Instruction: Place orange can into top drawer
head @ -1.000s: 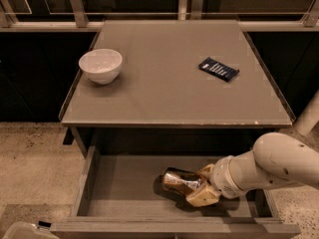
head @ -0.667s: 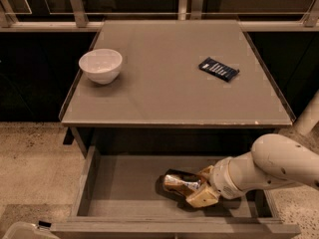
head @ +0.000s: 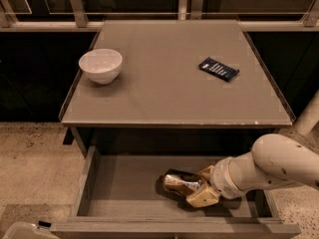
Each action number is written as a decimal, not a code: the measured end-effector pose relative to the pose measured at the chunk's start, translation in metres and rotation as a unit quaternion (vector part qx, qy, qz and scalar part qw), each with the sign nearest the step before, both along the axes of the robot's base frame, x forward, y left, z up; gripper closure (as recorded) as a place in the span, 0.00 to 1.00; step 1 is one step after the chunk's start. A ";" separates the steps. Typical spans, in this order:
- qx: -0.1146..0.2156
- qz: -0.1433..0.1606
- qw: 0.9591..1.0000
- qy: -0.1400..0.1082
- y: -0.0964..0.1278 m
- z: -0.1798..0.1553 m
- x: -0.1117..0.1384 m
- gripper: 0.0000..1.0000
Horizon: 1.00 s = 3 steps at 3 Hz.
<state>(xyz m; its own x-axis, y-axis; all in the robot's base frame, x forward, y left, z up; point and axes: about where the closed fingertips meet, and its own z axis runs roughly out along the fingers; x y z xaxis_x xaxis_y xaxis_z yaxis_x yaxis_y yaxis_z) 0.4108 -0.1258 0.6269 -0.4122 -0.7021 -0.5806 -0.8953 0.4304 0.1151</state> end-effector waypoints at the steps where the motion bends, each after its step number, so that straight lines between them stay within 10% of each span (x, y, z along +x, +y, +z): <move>1: 0.000 0.000 1.000 0.000 0.000 0.000 0.000 0.34; 3: 0.000 0.000 1.000 0.000 0.000 0.000 0.000 0.00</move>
Offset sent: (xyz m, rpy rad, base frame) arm 0.0000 0.0000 0.0000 0.0000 0.0000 0.0000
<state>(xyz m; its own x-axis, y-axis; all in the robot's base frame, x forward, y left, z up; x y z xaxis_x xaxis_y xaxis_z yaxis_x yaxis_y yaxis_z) 0.4108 -0.1257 0.6269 -0.4121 -0.7022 -0.5805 -0.8953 0.4303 0.1151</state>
